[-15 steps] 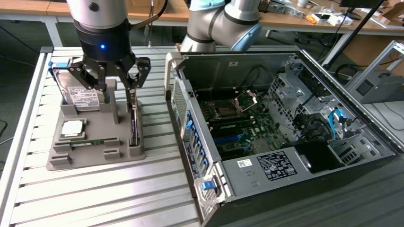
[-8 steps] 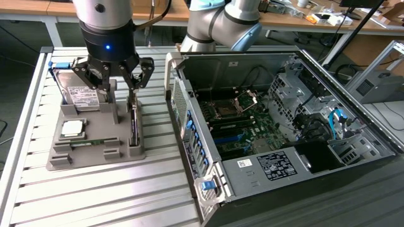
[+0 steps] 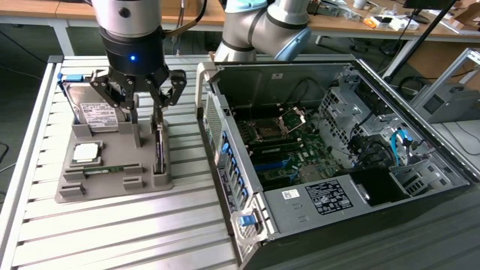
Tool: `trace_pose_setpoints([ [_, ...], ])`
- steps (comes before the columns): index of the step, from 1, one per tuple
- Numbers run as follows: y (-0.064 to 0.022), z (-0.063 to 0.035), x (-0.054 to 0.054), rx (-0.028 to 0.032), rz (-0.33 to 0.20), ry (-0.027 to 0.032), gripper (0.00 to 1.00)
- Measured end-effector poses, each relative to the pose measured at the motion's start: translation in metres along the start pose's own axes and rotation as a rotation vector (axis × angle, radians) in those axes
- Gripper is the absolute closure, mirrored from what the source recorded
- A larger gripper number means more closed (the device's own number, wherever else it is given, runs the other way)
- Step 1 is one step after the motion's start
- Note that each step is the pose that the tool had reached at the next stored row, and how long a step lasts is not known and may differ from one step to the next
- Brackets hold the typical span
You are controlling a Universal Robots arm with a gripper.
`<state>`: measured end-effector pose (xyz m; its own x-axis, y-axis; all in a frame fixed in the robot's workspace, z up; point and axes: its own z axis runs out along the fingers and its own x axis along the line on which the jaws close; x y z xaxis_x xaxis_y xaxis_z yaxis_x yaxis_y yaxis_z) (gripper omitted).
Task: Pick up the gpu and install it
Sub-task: 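Pick up the gpu and move the gpu toward the slot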
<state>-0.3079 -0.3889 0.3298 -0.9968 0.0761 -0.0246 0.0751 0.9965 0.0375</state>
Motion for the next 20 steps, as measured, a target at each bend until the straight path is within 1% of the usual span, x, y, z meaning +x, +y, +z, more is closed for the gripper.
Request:
trace_pose_setpoints([
  [14,0.0001,0.0006,-0.0018,0.0007,0.0,0.0,0.52],
  [20,0.0005,0.0014,-0.0071,0.0027,0.0,-0.0002,0.52],
])
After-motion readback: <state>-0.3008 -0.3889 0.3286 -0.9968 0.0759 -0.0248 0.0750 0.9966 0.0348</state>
